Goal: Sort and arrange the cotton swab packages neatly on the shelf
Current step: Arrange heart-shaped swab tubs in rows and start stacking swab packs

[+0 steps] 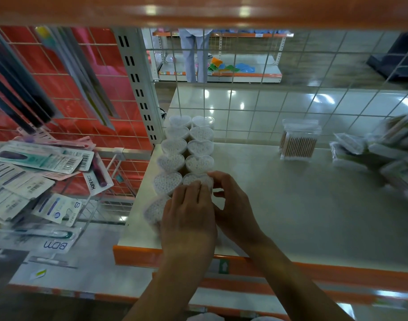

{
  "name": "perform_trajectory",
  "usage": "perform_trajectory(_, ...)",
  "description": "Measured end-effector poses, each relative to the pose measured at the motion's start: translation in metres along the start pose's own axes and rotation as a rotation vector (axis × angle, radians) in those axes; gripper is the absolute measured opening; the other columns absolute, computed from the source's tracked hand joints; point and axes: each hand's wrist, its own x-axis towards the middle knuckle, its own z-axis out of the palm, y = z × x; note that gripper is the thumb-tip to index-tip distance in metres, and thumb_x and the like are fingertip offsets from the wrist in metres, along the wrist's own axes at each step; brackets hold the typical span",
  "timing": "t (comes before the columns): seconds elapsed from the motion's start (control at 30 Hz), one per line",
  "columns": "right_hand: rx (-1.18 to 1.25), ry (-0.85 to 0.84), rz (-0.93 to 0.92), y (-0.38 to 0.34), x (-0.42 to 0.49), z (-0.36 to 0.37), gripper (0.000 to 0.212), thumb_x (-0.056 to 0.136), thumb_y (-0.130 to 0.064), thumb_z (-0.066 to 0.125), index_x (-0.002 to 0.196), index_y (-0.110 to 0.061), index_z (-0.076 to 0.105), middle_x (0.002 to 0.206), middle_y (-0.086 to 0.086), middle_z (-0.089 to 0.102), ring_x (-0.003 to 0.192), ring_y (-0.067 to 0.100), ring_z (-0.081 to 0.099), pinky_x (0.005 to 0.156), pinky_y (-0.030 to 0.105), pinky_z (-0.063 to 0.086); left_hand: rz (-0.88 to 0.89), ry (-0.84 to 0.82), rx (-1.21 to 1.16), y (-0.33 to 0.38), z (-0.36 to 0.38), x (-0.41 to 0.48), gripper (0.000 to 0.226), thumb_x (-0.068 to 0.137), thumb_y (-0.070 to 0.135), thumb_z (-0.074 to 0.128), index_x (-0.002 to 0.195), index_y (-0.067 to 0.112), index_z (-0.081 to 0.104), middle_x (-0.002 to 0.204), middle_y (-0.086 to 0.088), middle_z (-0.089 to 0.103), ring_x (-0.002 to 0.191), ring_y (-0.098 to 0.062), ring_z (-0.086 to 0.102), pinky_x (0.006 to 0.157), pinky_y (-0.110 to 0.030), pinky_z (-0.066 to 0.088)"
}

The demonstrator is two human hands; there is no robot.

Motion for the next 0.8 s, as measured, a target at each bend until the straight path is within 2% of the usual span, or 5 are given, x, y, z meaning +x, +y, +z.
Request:
perform_trajectory(0.13, -0.025, -0.016, 0.01, -0.001, 0.0, 0.0, 0.048, 0.081, -0.011, 0.071, 0.123, -0.008, 0.049, 0.118, 0.002, 0.058, 0.105, 0.012, 0.057, 0.086, 0.028, 0.051, -0.016, 0.003, 0.011, 0.002, -0.001, 0.0, 0.059, 0.038, 0.01, 0.092, 0.093, 0.004, 0.072, 0.088, -0.01, 0.07, 0.08, -0.028, 0.067, 0.062, -0.036, 0.055)
perform_trajectory(0.37, -0.068, -0.03, 0.076, 0.001, -0.008, -0.009, 0.058, 0.078, -0.015, 0.073, 0.128, -0.012, 0.043, 0.118, 0.002, 0.056, 0.105, 0.008, 0.055, 0.087, 0.011, 0.043, 0.039, 0.064, -0.013, 0.01, -0.004, -0.003, 0.053, 0.04, 0.008, 0.091, 0.089, 0.004, 0.072, 0.088, -0.011, 0.069, 0.08, -0.029, 0.067, 0.06, -0.037, 0.055)
perform_trajectory(0.5, -0.123, 0.007, 0.114, 0.003, -0.011, -0.026, 0.057, 0.078, -0.014, 0.074, 0.128, -0.009, 0.045, 0.118, 0.006, 0.057, 0.104, 0.013, 0.057, 0.087, 0.015, 0.045, 0.098, 0.083, -0.028, 0.023, 0.0, -0.001, 0.055, 0.037, 0.008, 0.091, 0.089, 0.005, 0.073, 0.09, -0.01, 0.07, 0.083, -0.028, 0.068, 0.063, -0.034, 0.056)
perform_trajectory(0.7, -0.27, 0.005, 0.188, 0.004, -0.018, -0.063, 0.055, 0.084, -0.023, 0.067, 0.133, -0.013, 0.045, 0.132, 0.004, 0.052, 0.12, 0.015, 0.049, 0.101, 0.033, 0.044, 0.132, 0.013, -0.056, 0.048, 0.015, 0.005, 0.06, 0.041, 0.007, 0.09, 0.098, 0.007, 0.072, 0.095, -0.008, 0.072, 0.087, -0.025, 0.068, 0.067, -0.034, 0.056)
perform_trajectory(0.8, -0.35, -0.004, 0.233, 0.007, -0.023, -0.081, 0.055, 0.086, -0.023, 0.065, 0.136, -0.015, 0.043, 0.137, 0.002, 0.048, 0.127, 0.015, 0.043, 0.106, 0.023, 0.031, 0.135, -0.024, -0.078, 0.065, 0.023, 0.01, 0.057, 0.049, 0.005, 0.087, 0.103, 0.007, 0.071, 0.097, -0.009, 0.071, 0.089, -0.026, 0.068, 0.068, -0.035, 0.056)
